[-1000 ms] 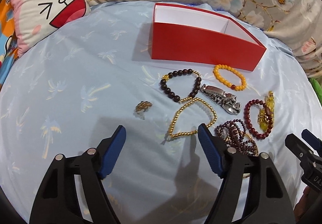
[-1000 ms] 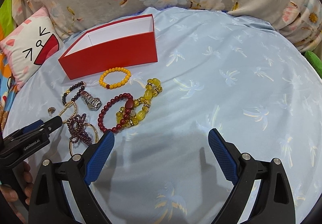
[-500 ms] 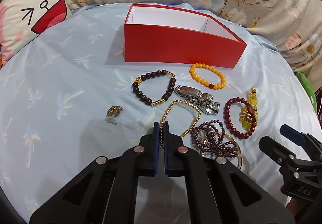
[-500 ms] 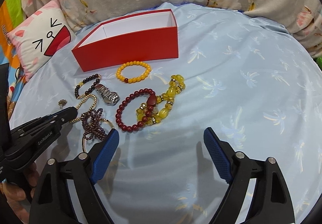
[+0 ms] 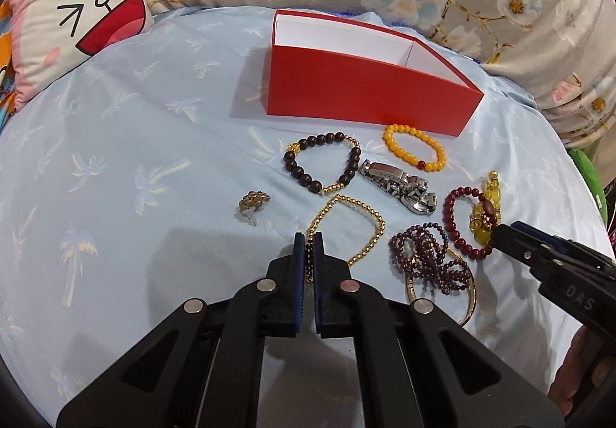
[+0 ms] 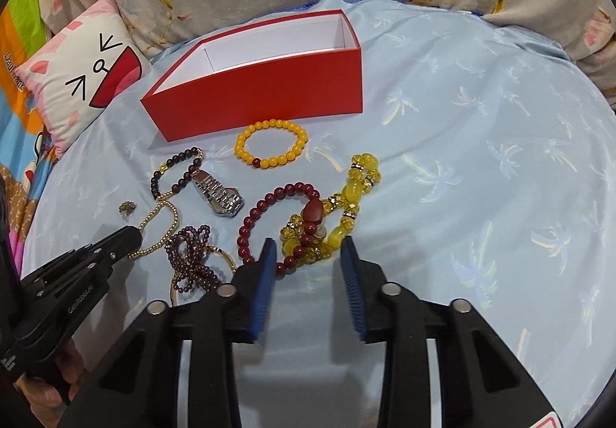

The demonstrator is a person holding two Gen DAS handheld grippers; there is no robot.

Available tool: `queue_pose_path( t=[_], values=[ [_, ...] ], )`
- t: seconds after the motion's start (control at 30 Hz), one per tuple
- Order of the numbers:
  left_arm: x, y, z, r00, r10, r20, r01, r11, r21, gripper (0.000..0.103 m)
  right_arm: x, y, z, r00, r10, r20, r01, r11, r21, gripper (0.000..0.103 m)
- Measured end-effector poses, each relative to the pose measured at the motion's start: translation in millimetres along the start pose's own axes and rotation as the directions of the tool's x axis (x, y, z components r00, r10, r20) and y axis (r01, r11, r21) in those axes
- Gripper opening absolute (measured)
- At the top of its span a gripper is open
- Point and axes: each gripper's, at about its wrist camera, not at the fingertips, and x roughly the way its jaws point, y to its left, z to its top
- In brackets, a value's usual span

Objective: Organize jewelry
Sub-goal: 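Close the left tool on the gold bead chain while the right tool grasps the red bead bracelet, then lift both held bracelets and carry them over the red box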

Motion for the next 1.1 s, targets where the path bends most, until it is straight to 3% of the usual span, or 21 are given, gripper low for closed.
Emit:
queue_pose_path(
  t=[0.27, 0.47, 1.1],
  values=[
    [0.8, 0.3, 0.6, 1.000, -0.003, -0.002, 0.003, 1.000, -0.002, 0.004, 9.5, 0.7, 8.8, 1.000, 0.004, 0.004, -0.004, 1.000, 0.007, 0.022],
    [1.1, -0.1, 0.7, 1.000, -0.003, -0.002, 0.003, 1.000, -0.001, 0.004, 12.2, -2.2, 10.2, 1.000, 0.007, 0.008, -0.007, 1.000, 0.011, 0.013],
    [-0.8, -1.2, 0.0, 1.000, -0.003, 0.008, 0.003, 1.000, -0.003, 0.003, -12.2, -5.2, 6.1, 0.998, 0.011, 0.062, -0.010, 1.000, -0.005, 0.011]
  ],
)
